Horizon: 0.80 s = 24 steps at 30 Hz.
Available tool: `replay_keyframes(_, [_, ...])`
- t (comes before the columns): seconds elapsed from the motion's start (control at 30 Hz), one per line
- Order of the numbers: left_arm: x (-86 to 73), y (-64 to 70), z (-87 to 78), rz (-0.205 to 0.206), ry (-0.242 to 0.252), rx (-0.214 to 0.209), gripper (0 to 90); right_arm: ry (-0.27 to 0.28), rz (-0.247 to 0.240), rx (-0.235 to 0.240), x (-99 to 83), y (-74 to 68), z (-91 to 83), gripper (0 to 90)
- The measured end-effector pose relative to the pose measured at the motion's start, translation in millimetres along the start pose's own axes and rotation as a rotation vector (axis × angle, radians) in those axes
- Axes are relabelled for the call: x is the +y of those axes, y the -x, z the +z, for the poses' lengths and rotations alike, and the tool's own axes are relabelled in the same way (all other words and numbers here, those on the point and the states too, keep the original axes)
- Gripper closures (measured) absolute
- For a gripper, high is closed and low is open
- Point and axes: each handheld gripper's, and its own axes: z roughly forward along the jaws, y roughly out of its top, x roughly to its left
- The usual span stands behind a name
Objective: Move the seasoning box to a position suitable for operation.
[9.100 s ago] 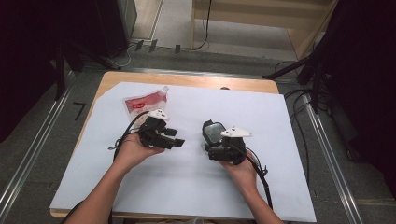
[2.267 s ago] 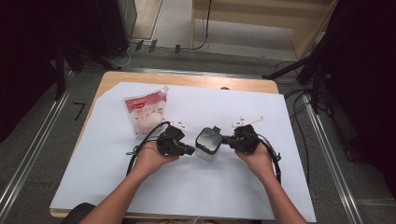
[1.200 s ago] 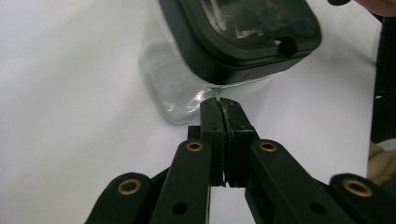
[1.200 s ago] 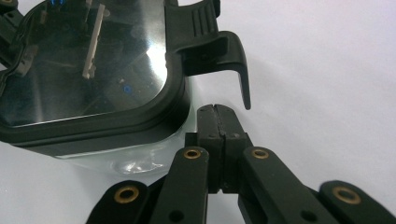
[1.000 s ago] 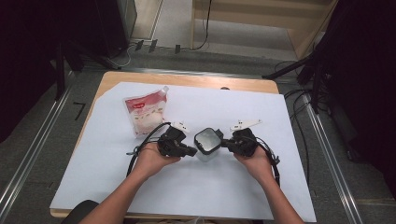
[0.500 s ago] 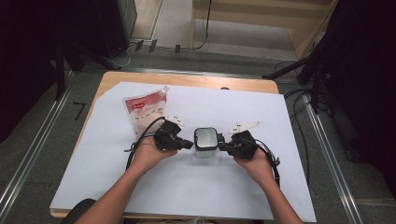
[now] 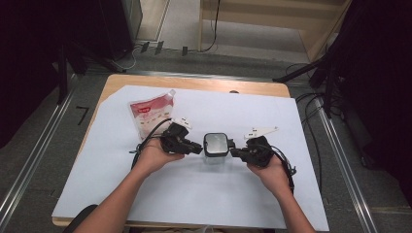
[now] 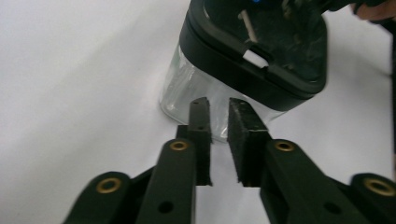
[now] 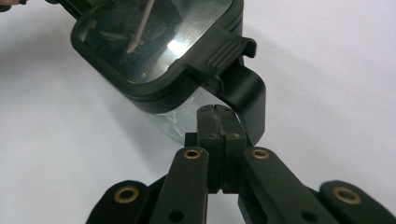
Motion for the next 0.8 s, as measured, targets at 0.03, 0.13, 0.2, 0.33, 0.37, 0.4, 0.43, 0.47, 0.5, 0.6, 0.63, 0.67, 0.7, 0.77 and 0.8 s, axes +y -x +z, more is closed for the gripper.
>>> replay_keyframes(0.03, [0.6, -0.3, -2.0, -0.006, -0.001, 0.002, 74.5, 0.002, 0.004, 0.001, -0.3, 0.0, -1.8, 90.0])
replay_keyframes(0.13, [0.5, 0.3, -3.4, 0.007, 0.011, 0.007, 63.7, 0.016, 0.006, -0.001, -1.5, 1.9, -8.1, 90.0])
replay_keyframes(0.2, [0.5, 0.7, -4.1, 0.023, 0.004, 0.01, 58.8, 0.024, 0.01, -0.004, -1.8, 3.1, -12.0, 90.0])
replay_keyframes(0.33, [-0.7, 0.8, -5.3, 0.045, 0.012, 0.008, 51.9, 0.052, 0.019, -0.016, -2.3, 7.7, -20.2, 90.0])
replay_keyframes(0.37, [-0.7, 0.1, -6.8, 0.035, 0.006, 0.001, 50.1, 0.057, 0.028, -0.019, -2.6, 8.7, -21.2, 90.0])
replay_keyframes(0.4, [-0.9, -0.5, -6.8, 0.02, 0.016, -0.008, 48.6, 0.062, 0.037, -0.027, -3.0, 10.5, -22.7, 90.0])
replay_keyframes(0.43, [-1.1, -0.9, -7.5, 0.017, 0.018, -0.01, 47.0, 0.065, 0.042, -0.033, -3.4, 12.2, -23.3, 90.0])
replay_keyframes(0.47, [-1.3, -0.9, -8.3, 0.015, 0.017, -0.011, 47.0, 0.064, 0.051, -0.035, -3.6, 13.6, -23.6, 90.0])
replay_keyframes(0.5, [-1.0, -0.5, -9.8, 0.019, 0.014, -0.016, 47.5, 0.063, 0.056, -0.041, -3.8, 14.9, -23.1, 90.0])
replay_keyframes(0.6, [-1.5, 0.9, -12.2, 0.054, 0.037, -0.03, 47.0, 0.058, 0.068, -0.045, -3.3, 17.1, -19.0, 90.0])
replay_keyframes(0.63, [-1.6, 1.6, -12.9, 0.056, 0.037, -0.031, 46.1, 0.053, 0.069, -0.045, -3.0, 16.8, -17.4, 90.0])
replay_keyframes(0.67, [-1.9, 2.1, -13.6, 0.062, 0.041, -0.03, 45.1, 0.051, 0.062, -0.046, -2.7, 17.0, -16.2, 90.0])
replay_keyframes(0.7, [-1.9, 2.5, -14.1, 0.068, 0.036, -0.029, 43.7, 0.049, 0.06, -0.044, -2.1, 16.9, -14.1, 90.0])
replay_keyframes(0.77, [-1.7, 2.6, -14.0, 0.092, 0.036, -0.031, 40.9, 0.044, 0.06, -0.045, -0.7, 16.7, -11.1, 90.0])
replay_keyframes(0.8, [-0.8, 3.6, -14.2, 0.097, 0.027, -0.036, 40.6, 0.044, 0.058, -0.046, -0.2, 17.2, -10.0, 90.0])
